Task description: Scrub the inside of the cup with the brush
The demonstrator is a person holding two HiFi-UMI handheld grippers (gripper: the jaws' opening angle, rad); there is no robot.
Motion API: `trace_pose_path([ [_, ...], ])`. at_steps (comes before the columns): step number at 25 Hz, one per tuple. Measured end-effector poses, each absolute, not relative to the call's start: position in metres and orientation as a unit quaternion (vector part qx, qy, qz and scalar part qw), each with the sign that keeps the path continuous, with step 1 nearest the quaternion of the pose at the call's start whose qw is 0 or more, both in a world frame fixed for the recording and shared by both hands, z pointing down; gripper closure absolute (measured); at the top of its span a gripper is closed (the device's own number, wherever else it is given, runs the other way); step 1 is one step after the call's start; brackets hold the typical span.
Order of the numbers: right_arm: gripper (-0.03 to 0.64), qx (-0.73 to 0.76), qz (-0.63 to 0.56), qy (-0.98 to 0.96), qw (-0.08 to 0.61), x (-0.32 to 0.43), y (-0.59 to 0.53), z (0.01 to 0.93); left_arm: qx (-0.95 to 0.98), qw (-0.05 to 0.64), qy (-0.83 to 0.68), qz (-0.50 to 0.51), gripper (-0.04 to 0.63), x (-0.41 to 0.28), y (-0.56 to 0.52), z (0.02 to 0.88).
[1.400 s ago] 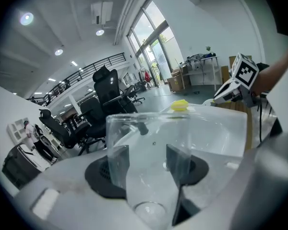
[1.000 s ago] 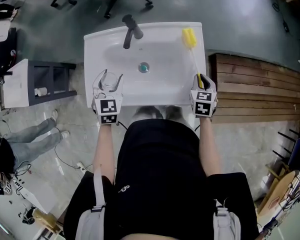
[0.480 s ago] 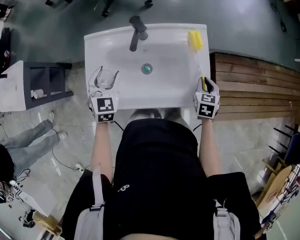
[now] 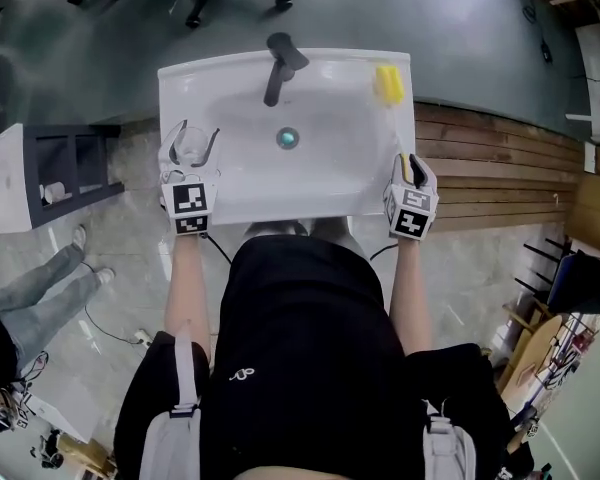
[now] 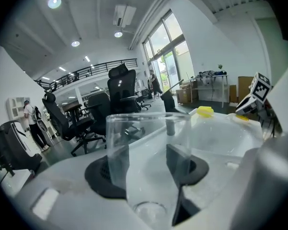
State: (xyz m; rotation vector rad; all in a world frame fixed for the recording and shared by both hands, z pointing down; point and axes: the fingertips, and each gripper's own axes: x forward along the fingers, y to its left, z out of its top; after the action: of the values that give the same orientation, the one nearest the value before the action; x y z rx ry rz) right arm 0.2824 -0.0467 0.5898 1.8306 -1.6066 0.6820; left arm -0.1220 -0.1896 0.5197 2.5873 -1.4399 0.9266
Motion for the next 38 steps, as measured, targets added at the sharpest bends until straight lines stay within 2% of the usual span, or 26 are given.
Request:
trace_pose_path([
  [3,0.517,0.697,0.247,-0.614,0.276,0.275,-0.057,0.575,0.834,0.026,-0.469,0.289,0.330,-0.133,-0.200,0.523],
  [6,0.530,0.703,0.252,-0.626,0.223,0.264,-0.067,0.562,0.837,0.032,-0.470,0.279,0.330,-0.140,-0.211,0.528],
  [8,0.568,0.706,0.252,-0.630,0.200,0.255,-0.072,0.556,0.838,0.036,-0.472,0.271,0.330,-0.146,-0.217,0.528],
  [14,0.614,0.709,0.242,-0.641,0.169,0.220,-0.089,0.547,0.847,0.046,-0.473,0.239,0.330,-0.164,-0.235,0.526],
  [19,0.615,0.703,0.231,-0.658,0.139,0.193,-0.100,0.535,0.856,0.055,-0.471,0.207,0.330,-0.169,-0.249,0.525],
  [27,0.615,0.691,0.222,-0.673,0.142,0.157,-0.112,0.529,0.871,0.061,-0.459,0.162,0.330,-0.170,-0.279,0.529],
  [38,0.615,0.696,0.218,-0.665,0.159,0.156,-0.115,0.525,0.885,0.056,-0.443,0.134,0.330,-0.163,-0.312,0.536],
])
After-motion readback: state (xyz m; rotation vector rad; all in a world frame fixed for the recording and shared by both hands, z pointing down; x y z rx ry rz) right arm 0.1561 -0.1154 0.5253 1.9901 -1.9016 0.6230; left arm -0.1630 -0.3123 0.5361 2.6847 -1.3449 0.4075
